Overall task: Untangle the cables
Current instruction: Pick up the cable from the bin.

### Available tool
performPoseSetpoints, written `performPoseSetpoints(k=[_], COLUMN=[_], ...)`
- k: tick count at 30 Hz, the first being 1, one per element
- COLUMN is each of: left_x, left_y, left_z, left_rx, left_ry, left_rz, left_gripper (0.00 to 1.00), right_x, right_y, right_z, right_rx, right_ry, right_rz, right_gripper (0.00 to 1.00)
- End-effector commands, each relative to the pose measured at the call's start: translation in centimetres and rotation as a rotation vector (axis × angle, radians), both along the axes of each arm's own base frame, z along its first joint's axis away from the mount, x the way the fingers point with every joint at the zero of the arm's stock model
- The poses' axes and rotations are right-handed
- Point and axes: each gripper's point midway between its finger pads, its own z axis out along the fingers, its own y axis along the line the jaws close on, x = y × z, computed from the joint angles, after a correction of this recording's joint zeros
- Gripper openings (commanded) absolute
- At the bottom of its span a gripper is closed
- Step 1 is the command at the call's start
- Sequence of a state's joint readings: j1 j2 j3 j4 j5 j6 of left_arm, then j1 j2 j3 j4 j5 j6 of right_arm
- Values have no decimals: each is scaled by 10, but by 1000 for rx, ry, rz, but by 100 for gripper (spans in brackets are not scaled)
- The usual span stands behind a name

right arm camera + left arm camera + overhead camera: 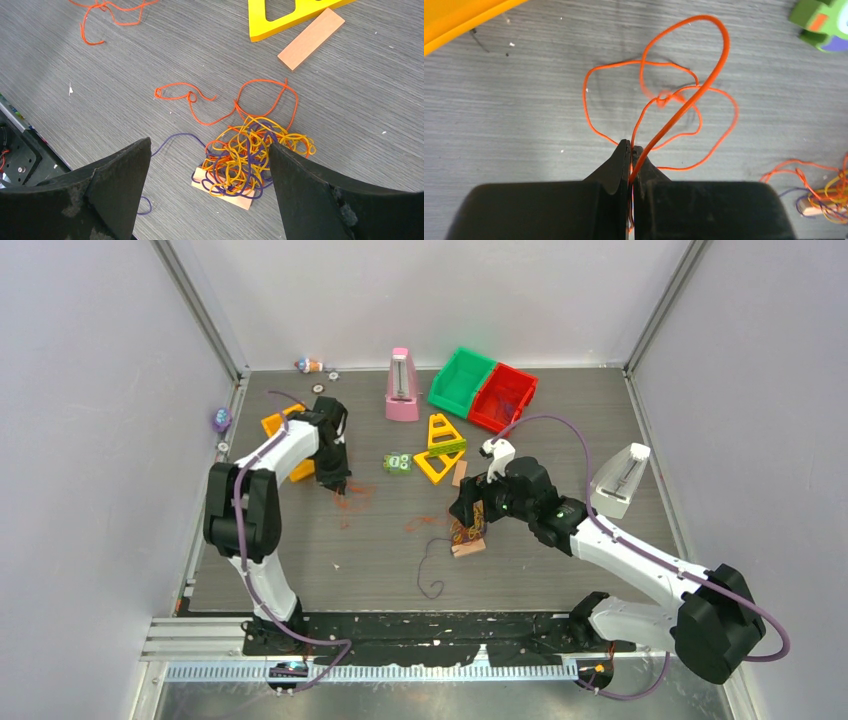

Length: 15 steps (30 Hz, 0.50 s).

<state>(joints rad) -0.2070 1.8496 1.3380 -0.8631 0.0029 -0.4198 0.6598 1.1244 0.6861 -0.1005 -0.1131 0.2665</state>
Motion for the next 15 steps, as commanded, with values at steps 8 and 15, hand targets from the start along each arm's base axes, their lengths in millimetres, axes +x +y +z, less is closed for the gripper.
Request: performPoseSetpoints(k=[8,15], left_x=[-14,-2], left_y=[-10,3], left_z=[77,137], left_rx=[-92,-51], left_ry=[-65,-147], left_rz=[-112,-104], left_gripper=[0,0], right_x=[8,9], right_y=[5,7], right_z=[18,19], right_rx=[28,31], right_ry=[-44,-39], right_rz=[1,9], right_gripper=[92,92])
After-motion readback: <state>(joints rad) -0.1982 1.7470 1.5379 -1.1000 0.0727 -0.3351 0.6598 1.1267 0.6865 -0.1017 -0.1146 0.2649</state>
